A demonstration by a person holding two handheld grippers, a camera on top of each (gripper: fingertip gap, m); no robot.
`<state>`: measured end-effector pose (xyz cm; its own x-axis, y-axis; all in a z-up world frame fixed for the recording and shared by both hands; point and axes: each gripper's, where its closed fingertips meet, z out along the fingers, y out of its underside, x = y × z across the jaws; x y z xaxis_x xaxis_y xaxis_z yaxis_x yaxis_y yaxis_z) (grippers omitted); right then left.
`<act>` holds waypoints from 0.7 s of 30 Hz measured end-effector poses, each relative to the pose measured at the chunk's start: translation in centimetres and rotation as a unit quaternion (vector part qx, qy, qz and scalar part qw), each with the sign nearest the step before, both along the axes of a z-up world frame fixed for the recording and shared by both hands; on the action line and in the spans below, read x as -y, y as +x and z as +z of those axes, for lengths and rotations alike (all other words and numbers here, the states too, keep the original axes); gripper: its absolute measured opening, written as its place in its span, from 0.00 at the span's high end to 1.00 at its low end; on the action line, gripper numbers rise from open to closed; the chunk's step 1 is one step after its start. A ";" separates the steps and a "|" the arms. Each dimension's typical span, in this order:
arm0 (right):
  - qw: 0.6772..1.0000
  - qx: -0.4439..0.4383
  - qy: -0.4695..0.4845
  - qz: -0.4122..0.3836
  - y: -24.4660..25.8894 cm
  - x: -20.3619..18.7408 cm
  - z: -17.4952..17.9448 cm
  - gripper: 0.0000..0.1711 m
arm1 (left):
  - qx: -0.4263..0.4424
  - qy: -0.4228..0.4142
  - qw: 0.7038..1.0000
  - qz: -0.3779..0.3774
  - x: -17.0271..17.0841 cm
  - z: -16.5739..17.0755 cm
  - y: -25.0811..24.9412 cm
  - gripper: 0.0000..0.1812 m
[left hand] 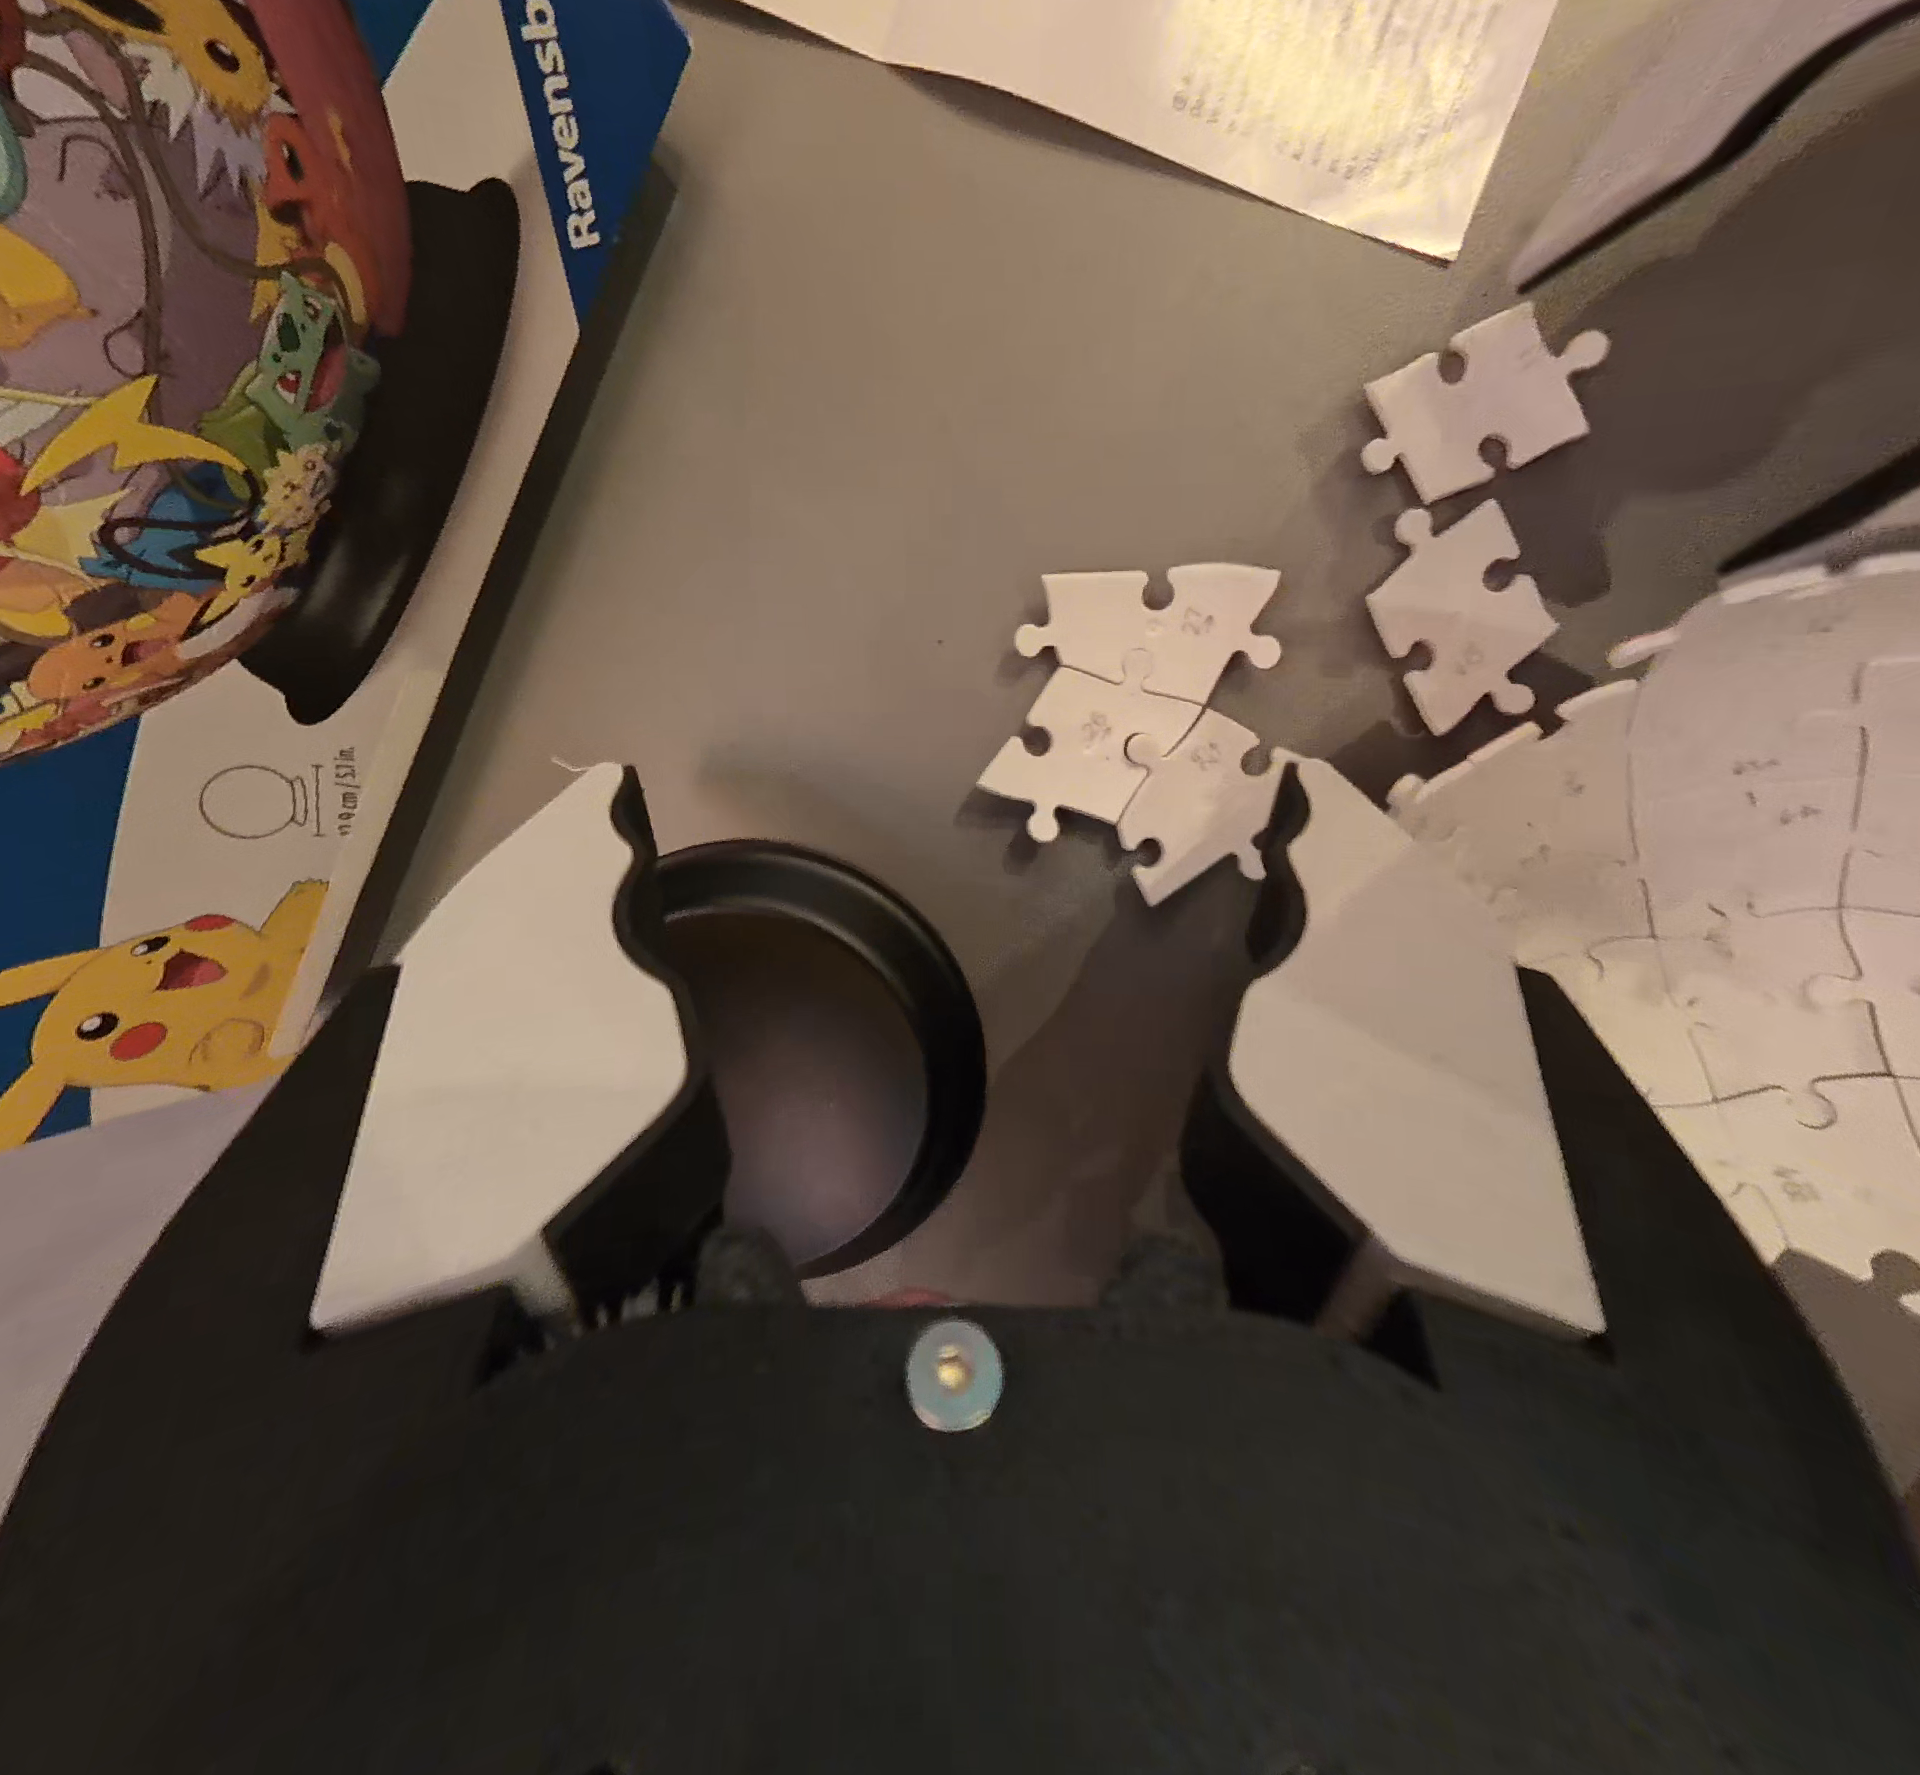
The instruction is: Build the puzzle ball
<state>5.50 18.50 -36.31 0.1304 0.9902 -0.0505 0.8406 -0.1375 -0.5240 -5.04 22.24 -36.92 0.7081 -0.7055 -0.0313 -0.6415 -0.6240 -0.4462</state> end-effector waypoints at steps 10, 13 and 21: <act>0.999 -0.031 -0.023 0.022 -1.4 3.8 0.2 0.69 | -0.008 -0.013 1.000 -0.020 2.1 -0.5 0.3 0.37; 0.999 -0.039 -0.032 0.002 -1.1 2.9 0.2 0.69 | 0.001 -0.005 1.000 -0.010 2.1 -0.1 0.0 0.37; 0.999 -0.041 -0.012 -0.012 -1.1 0.6 0.2 0.74 | 0.035 0.019 0.999 0.029 1.4 1.2 -1.5 0.39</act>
<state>4.38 17.85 -36.10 0.1494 0.9850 -0.0866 0.7912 -0.1716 -0.5870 -6.55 20.84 -35.70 0.7487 -0.6629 -0.0065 -0.5718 -0.6407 -0.5124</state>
